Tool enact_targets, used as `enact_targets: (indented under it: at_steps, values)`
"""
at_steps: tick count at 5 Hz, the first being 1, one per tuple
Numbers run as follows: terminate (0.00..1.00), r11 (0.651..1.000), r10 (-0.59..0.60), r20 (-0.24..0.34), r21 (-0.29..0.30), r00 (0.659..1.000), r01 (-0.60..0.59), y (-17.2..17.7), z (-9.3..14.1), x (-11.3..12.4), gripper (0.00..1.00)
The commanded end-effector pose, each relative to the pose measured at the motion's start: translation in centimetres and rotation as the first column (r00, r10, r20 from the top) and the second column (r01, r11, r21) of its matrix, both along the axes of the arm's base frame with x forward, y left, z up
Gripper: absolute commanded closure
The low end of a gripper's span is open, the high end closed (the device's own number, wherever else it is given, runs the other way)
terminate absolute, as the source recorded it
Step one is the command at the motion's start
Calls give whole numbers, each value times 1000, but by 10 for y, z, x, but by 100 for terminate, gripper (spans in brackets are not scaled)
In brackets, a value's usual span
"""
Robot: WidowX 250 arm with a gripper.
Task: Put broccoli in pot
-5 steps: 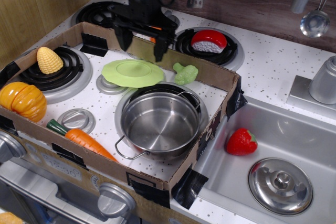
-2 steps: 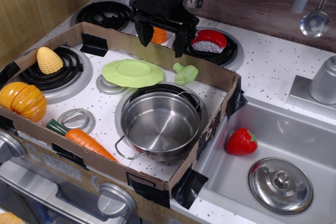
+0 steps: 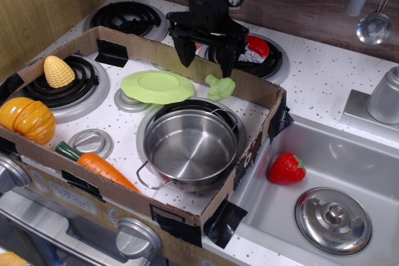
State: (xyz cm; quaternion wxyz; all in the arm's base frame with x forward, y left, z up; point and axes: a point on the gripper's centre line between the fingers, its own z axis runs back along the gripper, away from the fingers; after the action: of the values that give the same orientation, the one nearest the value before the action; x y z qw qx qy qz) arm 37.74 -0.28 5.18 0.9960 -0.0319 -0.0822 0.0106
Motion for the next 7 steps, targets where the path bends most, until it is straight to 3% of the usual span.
enact_targets:
  at_steps: [1, 5, 6, 7]
  values:
    - [0, 998, -18, 76, -58, 997, 23, -10, 20, 10, 0]
    - [0, 995, 24, 41, -97, 999, -20, -16, -18, 8, 0]
    - [0, 997, -6, 72, -81, 997, 12, -13, -18, 11, 100]
    - [0, 997, -4, 66, -78, 998, 10, -14, -17, 11, 100]
